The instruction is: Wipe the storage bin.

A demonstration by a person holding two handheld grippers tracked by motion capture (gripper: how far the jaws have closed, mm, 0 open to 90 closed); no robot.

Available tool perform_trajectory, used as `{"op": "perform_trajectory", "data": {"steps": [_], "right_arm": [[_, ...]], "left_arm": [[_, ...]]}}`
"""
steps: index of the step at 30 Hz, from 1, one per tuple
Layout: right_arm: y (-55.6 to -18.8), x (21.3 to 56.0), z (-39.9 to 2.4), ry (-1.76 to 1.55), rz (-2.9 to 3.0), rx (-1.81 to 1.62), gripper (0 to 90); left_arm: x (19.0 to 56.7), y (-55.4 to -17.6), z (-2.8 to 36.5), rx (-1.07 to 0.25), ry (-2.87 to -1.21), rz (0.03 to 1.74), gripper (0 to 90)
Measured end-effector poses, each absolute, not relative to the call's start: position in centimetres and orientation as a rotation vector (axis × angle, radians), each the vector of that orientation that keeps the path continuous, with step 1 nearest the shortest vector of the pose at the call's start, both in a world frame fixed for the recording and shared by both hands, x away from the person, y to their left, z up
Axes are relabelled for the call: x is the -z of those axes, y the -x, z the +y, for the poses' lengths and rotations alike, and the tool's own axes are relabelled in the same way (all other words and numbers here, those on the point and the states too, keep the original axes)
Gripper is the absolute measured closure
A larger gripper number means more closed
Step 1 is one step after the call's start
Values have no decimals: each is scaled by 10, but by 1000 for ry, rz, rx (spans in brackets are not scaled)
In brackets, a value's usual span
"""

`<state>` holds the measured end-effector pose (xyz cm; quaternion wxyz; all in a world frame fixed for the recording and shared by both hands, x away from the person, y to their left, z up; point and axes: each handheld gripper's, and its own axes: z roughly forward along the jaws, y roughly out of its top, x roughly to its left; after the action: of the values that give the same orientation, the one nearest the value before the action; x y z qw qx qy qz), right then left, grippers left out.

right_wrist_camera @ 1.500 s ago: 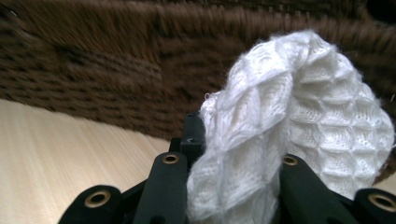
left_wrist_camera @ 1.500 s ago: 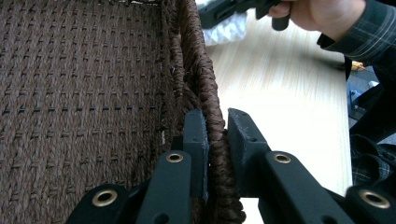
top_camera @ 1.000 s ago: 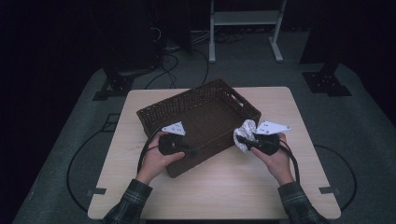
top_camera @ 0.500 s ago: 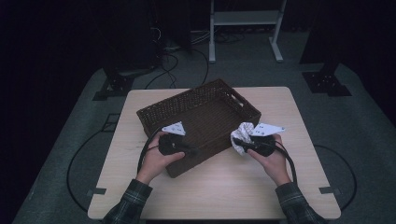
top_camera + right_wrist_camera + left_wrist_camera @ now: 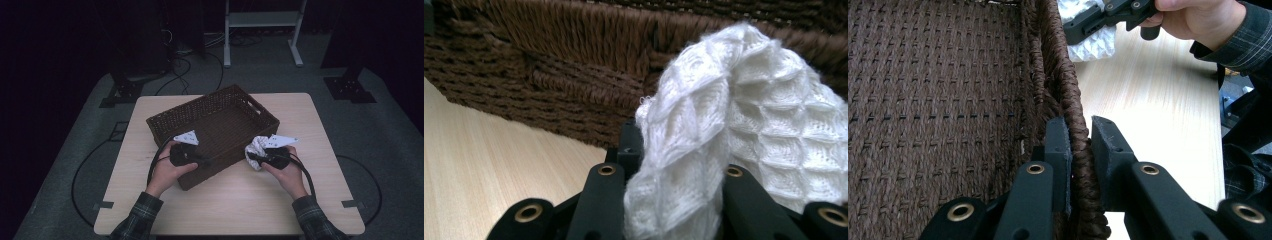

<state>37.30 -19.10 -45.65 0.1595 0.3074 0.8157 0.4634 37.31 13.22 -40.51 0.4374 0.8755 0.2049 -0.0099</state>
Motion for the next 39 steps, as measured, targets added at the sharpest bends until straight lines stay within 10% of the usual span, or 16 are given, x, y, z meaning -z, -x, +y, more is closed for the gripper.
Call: {"op": "perform_trajectory", "data": {"steps": [39], "right_arm": [[-351, 431, -179, -756, 2318, -1381, 748]], "left_arm": [[405, -373, 133, 27, -2176, 510, 778]]}}
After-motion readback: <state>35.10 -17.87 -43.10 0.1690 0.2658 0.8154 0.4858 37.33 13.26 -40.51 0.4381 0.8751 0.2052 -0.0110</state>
